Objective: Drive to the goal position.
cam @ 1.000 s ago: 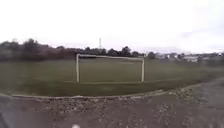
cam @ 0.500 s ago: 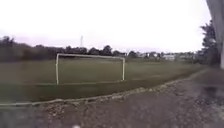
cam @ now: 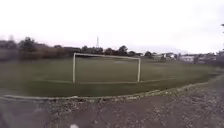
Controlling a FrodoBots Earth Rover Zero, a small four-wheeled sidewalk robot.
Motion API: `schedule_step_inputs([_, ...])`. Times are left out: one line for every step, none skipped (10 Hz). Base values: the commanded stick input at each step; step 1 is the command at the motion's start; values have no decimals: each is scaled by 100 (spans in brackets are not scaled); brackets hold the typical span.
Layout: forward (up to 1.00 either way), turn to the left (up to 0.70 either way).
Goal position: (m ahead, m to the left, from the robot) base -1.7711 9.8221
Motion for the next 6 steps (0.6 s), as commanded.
schedule_step_inputs([33,53])
schedule_step_inputs([14,63])
schedule_step_inputs([0,70])
schedule_step_inputs([0,70])
schedule_step_inputs([0,70])
schedule_step_inputs([0,70])
